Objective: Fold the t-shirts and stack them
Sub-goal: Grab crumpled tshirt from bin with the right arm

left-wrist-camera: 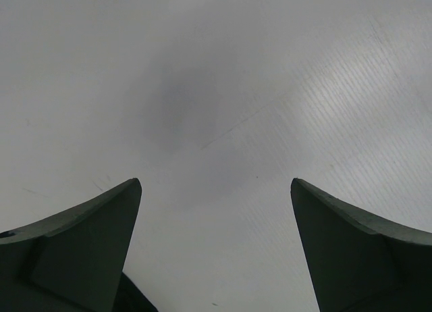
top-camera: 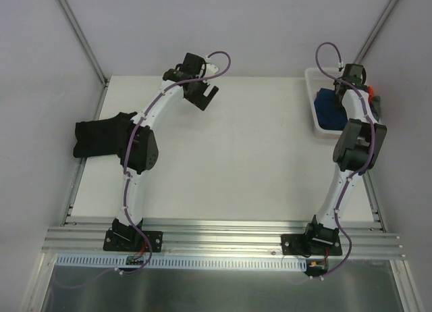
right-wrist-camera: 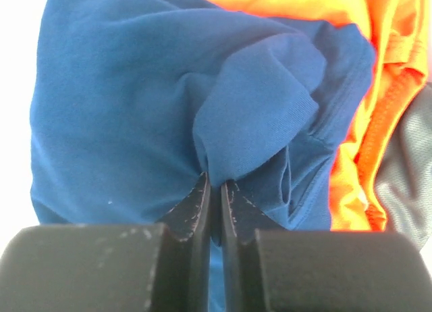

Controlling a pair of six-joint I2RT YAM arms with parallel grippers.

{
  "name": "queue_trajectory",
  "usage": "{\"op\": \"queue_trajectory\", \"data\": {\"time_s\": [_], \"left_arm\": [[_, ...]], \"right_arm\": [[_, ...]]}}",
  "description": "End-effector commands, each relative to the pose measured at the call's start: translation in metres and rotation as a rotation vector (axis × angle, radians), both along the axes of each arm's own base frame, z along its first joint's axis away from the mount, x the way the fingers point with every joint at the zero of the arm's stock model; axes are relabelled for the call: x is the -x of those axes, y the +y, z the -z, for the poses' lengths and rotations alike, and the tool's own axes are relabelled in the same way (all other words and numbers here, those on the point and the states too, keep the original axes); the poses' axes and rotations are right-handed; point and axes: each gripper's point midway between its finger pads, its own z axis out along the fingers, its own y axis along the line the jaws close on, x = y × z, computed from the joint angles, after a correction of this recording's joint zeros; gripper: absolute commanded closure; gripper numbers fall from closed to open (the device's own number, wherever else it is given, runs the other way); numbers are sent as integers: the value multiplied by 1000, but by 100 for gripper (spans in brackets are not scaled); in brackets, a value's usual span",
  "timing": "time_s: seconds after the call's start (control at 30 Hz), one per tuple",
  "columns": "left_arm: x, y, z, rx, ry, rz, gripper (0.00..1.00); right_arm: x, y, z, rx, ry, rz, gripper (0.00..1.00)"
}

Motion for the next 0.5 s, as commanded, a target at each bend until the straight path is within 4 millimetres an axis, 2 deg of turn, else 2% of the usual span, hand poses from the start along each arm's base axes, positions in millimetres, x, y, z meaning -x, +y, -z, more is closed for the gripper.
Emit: {"op": "queue_trajectory", "data": {"time_s": [0.0,0.03,0.17,0.2,0.27,0.3,0.33,0.4,0.43,0.47], "left_arm": [[2,-4,-8,4,-16,-11,6],[3,-4,-10,4,-18,-2,6],[6,3,-15,-23,-30,2,11],[5,6,-17,-22,-33,-7,12],[5,9,-23,15,-33,-31,12],[3,16,-30,56,-33,-77,10],[1,19,-37,82,-40,-97,2],[1,18,-55,194,-34,-133,1],[-2,28,-63,224,-41,-166,1],[-3,29,-73,265,-46,-170,1]], "right_arm": [[-11,27,-43,-5,-76,-68,97],[-12,38,-49,1,-77,-99,99],[-14,75,-94,30,-148,-228,99],[-13,92,-119,51,-195,-262,99],[-15,108,-149,94,-252,-317,99],[-13,129,-171,104,-292,-361,99],[-9,137,-183,104,-309,-381,99],[-1,181,-218,60,-378,-484,99],[5,201,-224,12,-382,-545,100],[11,222,-237,-37,-407,-606,99]]}}
